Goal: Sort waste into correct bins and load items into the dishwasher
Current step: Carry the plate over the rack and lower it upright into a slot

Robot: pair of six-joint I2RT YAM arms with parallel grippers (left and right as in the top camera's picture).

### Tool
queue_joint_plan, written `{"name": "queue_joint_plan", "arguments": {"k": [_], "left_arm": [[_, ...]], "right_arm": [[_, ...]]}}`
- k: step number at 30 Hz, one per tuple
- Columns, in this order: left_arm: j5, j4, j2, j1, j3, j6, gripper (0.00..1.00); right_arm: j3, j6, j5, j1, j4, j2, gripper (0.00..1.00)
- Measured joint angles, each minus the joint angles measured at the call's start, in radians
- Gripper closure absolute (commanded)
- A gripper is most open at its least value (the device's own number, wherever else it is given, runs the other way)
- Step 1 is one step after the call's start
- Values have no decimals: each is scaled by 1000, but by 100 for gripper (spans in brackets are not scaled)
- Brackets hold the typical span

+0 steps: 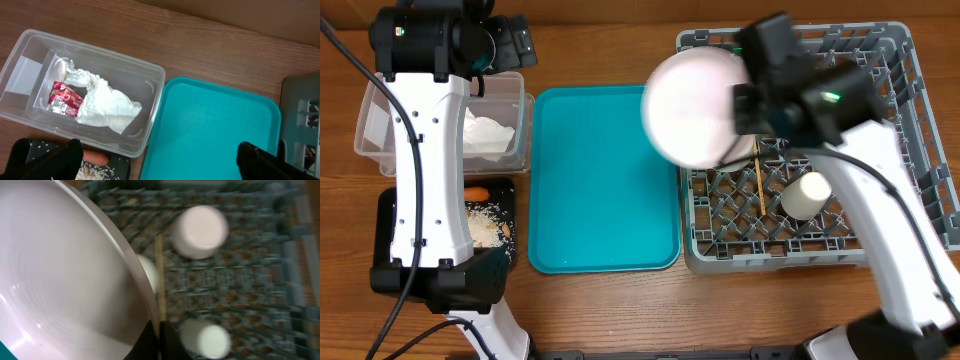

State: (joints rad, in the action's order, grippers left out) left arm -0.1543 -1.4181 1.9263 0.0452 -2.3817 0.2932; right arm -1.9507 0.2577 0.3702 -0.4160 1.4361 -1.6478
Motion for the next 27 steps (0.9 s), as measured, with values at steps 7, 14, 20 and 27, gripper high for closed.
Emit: {"name": "queue_joint_plan", "arguments": {"k": [7,14,20,27], "left_arm": [[0,0,0,0,0,0,0],[0,0,0,0,0,0,0],[0,0,0,0,0,0,0],[0,0,0,0,0,0,0]], "right_arm": [[-2,-2,401,44,56,67,96],[109,-20,656,82,-11,66,96],[280,-54,769,82,-174,66,96],[454,-113,792,82,-343,64,96]]}}
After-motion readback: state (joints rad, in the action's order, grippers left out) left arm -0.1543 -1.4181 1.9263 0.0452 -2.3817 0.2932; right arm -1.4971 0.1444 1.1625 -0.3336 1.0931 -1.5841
